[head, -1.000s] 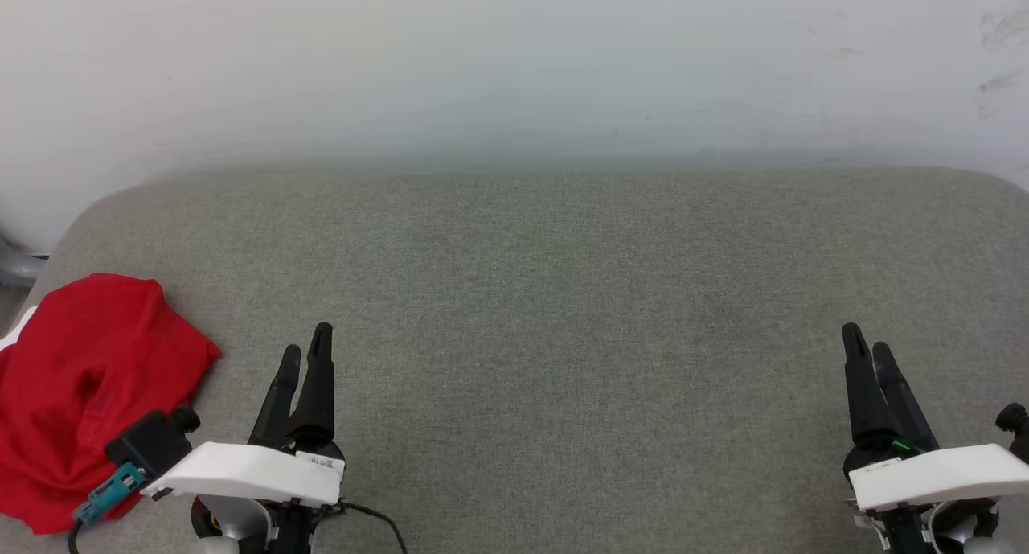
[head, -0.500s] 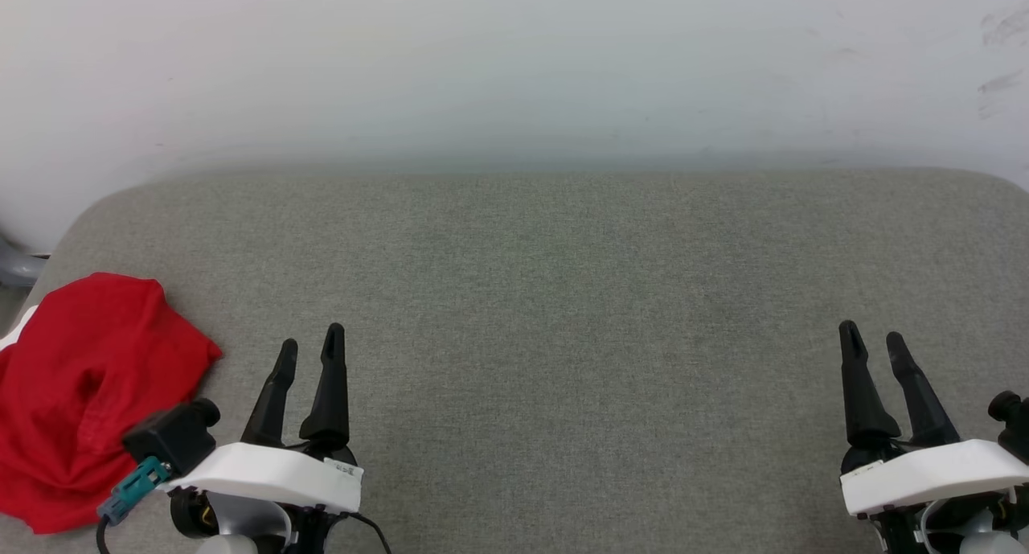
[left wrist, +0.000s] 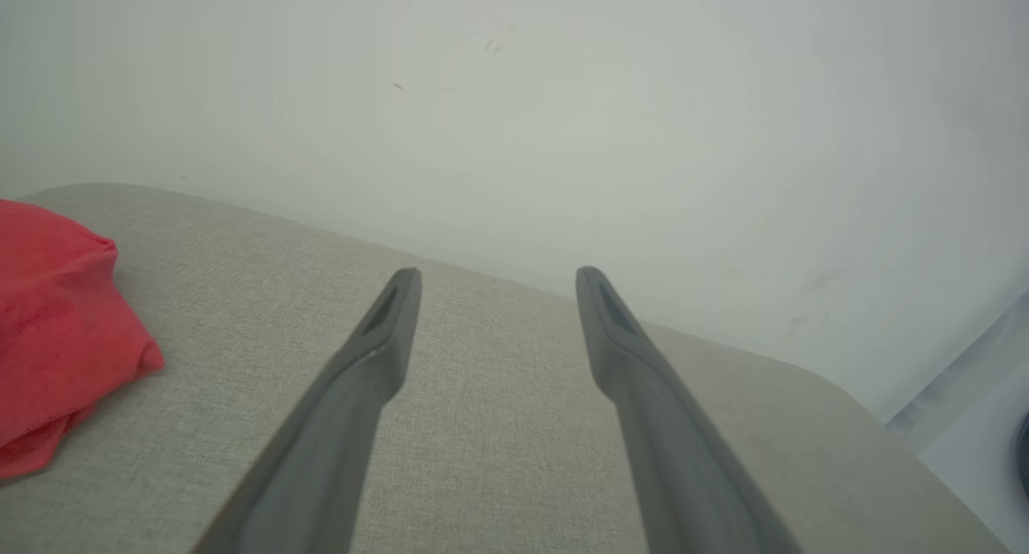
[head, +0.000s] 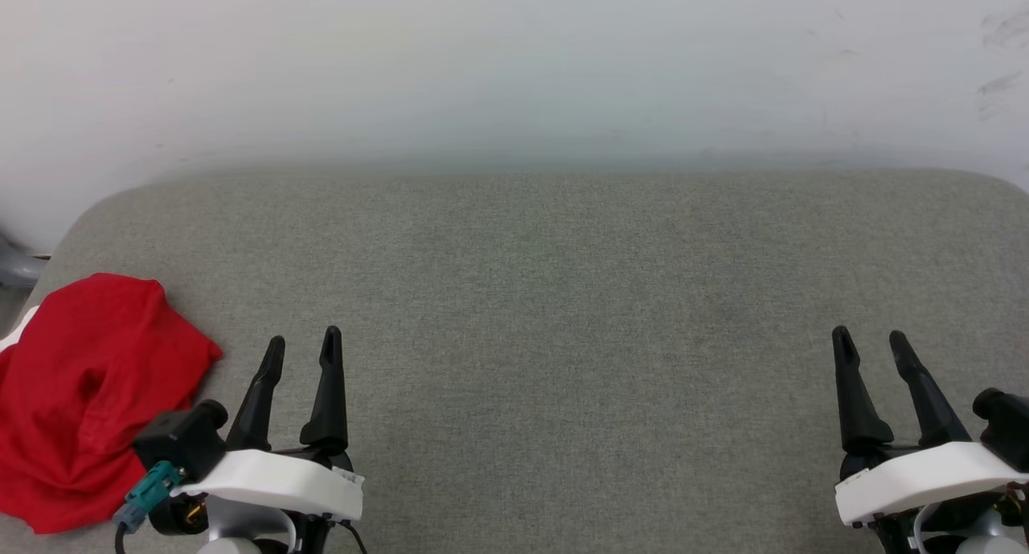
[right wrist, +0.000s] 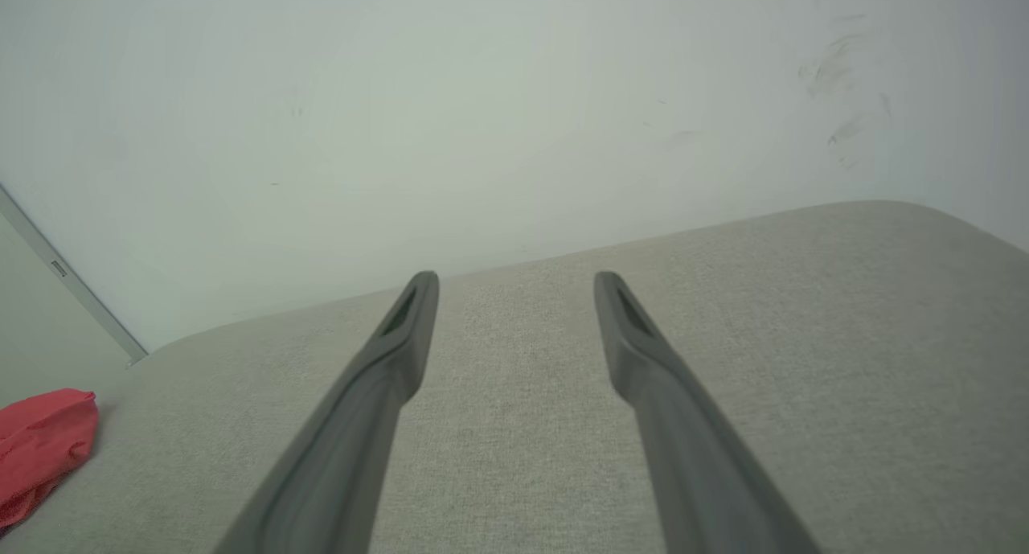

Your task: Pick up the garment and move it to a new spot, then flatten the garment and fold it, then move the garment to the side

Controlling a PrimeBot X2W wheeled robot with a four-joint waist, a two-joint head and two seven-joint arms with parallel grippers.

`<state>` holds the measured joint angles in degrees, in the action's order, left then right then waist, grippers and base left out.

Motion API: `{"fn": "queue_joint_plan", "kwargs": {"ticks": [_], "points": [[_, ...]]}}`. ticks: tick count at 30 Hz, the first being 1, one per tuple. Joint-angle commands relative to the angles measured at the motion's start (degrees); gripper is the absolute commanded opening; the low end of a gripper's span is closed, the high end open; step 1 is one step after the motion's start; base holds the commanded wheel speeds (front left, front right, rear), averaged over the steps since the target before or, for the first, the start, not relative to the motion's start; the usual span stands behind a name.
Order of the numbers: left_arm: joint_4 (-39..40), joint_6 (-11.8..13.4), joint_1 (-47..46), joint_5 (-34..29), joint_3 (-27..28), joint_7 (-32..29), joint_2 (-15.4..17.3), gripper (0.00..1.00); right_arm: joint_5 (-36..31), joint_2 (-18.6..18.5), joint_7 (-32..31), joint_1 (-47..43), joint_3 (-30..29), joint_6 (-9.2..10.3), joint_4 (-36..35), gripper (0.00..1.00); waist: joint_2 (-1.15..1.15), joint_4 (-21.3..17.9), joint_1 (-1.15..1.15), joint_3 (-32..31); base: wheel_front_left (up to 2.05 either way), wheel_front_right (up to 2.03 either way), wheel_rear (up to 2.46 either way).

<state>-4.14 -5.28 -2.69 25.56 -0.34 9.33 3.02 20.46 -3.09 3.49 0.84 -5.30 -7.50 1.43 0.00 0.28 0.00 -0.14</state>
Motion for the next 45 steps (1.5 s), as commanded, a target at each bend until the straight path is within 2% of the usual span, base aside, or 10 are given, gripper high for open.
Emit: {"fn": "queue_joint_plan", "kwargs": {"ticks": [1, 25, 45], "points": [[0.5, 0.2, 0.0, -1.2, -0.1, 0.5, 0.2, 1.0, -1.4, 0.1, 0.0, -0.1, -0.2, 0.01, -0.9, 1.0, 0.0, 0.0, 0.0, 0.0, 0.0, 0.0, 0.0], [-0.5, 0.7, -0.1, -14.7, -2.5, 3.6, 0.9, 1.0, -12.4, 0.2, -0.9, -1.6, -1.1, 0.01, -3.3, 1.0, 0.0, -0.1, 0.0, 0.0, 0.0, 0.0, 0.0], [-1.6, -0.2, -0.5, -19.7, -2.9, 5.6, 0.4, 1.0, -17.1, 0.3, 0.2, -2.5, -1.8, 0.02, -4.1, 1.0, 0.0, 0.4, 0.0, 0.0, 0.0, 0.0, 0.0]]}}
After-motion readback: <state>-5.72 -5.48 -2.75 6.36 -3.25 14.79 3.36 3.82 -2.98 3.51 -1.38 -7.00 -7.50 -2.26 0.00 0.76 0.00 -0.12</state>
